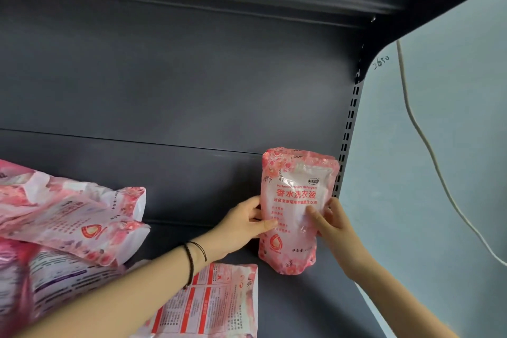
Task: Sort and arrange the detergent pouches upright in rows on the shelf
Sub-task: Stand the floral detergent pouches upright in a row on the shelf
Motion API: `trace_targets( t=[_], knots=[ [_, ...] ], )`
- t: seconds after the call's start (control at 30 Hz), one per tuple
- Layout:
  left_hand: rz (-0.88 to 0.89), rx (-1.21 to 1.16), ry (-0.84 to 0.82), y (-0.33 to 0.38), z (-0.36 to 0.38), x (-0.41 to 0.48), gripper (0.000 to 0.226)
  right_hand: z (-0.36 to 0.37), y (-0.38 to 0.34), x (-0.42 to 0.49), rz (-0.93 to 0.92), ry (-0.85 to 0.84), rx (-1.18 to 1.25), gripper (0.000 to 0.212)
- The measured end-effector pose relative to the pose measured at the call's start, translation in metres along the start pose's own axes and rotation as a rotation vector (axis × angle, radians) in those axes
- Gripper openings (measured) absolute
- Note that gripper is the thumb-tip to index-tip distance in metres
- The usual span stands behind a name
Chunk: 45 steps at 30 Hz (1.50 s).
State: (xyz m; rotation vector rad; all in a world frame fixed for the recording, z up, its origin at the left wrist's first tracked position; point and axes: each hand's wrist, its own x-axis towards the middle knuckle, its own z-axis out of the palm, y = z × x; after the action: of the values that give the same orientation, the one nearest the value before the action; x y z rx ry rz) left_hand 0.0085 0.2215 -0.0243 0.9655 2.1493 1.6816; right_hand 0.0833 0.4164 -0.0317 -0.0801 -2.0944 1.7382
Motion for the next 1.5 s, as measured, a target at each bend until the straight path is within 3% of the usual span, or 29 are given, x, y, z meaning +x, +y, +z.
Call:
trace_targets(
  t=[0.07, 0.17, 0.2, 0.27, 0.5, 0.63, 0.73, 0.83, 0.97, 1.07, 1.17, 1.23, 1.33, 1.43, 1.5],
  knots=[
    [-0.003, 0.282, -0.04, 0.007, -0.017, -0.008, 0.023, -0.016, -0.012, 0.0, 0.065, -0.037, -0.459, 0.032],
    [0.076, 0.919, -0.111, 0.023, -0.052, -0.031, 0.031, -0.037, -0.039, -0.007, 0.18, -0.316, -1.316, 0.048],
    [0.138, 1.102, -0.128, 0.028, -0.063, -0.041, 0.035, -0.037, -0.049, -0.012, 0.192, -0.394, -1.486, 0.051],
    [0.245, 1.321, -0.151, 0.036, -0.082, -0.06, 0.042, -0.028, -0.069, -0.019, 0.151, -0.459, -1.606, 0.05],
    [0.349, 1.307, -0.305, 0.028, -0.131, -0.139, 0.054, 0.069, -0.116, -0.057, -0.168, -0.532, -1.411, 0.042],
    [0.369, 1.331, -0.447, 0.003, -0.149, -0.177, 0.049, 0.132, -0.124, -0.084, -0.232, -0.725, -1.254, 0.037],
    [0.46, 1.352, -0.371, -0.004, -0.16, -0.19, 0.029, 0.168, -0.124, -0.097, -0.234, -0.811, -1.244, 0.037],
    [0.544, 1.346, -0.285, -0.007, -0.167, -0.194, 0.025, 0.187, -0.119, -0.106, -0.227, -0.791, -1.254, 0.037],
    [0.703, 1.297, -0.082, 0.001, -0.169, -0.182, 0.024, 0.192, -0.11, -0.113, -0.231, -0.657, -1.264, 0.05],
    [0.765, 1.209, 0.089, 0.022, -0.161, -0.165, 0.024, 0.197, -0.103, -0.114, -0.353, -0.48, -1.319, 0.05],
    [0.765, 1.121, 0.216, 0.039, -0.149, -0.15, 0.027, 0.193, -0.097, -0.107, -0.43, -0.208, -1.183, 0.036],
    [0.754, 0.988, 0.259, 0.042, -0.139, -0.144, 0.024, 0.182, -0.093, -0.099, -0.419, -0.094, -1.036, 0.043],
    [0.665, 0.613, 0.339, 0.039, -0.127, -0.139, 0.017, 0.166, -0.089, -0.092, -0.408, -0.016, -0.767, 0.046],
    [0.46, 0.254, 0.469, 0.03, -0.113, -0.131, 0.058, 0.148, -0.09, -0.082, -0.434, 0.063, -0.541, 0.046],
    [0.245, 0.043, 0.482, 0.031, -0.098, -0.123, 0.07, 0.131, -0.093, -0.075, -0.401, 0.129, -0.273, 0.043]
  ],
)
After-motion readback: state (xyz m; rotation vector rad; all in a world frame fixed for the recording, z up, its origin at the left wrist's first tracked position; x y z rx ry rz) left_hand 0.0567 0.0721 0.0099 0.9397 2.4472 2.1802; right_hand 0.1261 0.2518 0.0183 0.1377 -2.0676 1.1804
